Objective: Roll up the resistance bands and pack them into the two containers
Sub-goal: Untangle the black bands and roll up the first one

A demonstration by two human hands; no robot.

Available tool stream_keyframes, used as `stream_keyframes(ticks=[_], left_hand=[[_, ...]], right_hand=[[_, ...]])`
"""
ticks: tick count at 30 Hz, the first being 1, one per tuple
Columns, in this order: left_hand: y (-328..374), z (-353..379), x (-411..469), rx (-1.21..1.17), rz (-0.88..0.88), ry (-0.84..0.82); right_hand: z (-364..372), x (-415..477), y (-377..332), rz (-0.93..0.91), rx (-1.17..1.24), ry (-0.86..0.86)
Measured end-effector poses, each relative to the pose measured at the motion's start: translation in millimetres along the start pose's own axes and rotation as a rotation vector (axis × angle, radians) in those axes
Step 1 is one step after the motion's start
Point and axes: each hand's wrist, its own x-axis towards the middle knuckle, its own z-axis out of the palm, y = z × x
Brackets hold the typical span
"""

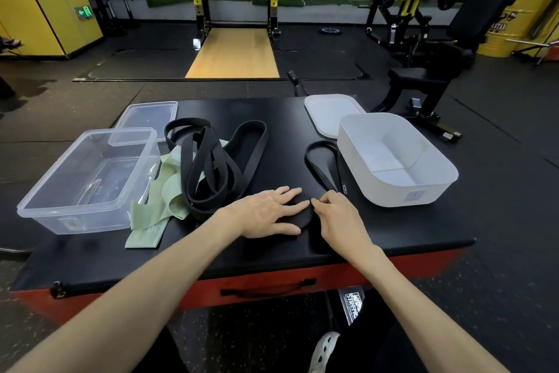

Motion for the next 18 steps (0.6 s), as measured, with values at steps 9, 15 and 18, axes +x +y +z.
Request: stream_keyframes(ticks=[9, 15, 18], left_hand=[[15.8, 18.3, -1.4, -0.148, -0.148, 0.163], [31.8, 29.6, 4.2, -0.204, -0.296, 0.244], [37.9, 32.1, 4.3, -0.230, -0.335, 0.277]], right_hand=[[-8.0, -4.5, 8.8, 0.001, -0.087, 0.008], [-5.5, -3.4, 4.9, -0.033, -0.148, -0.005], [-9.1, -4.3, 2.7, -0.002, -0.118, -0.019]])
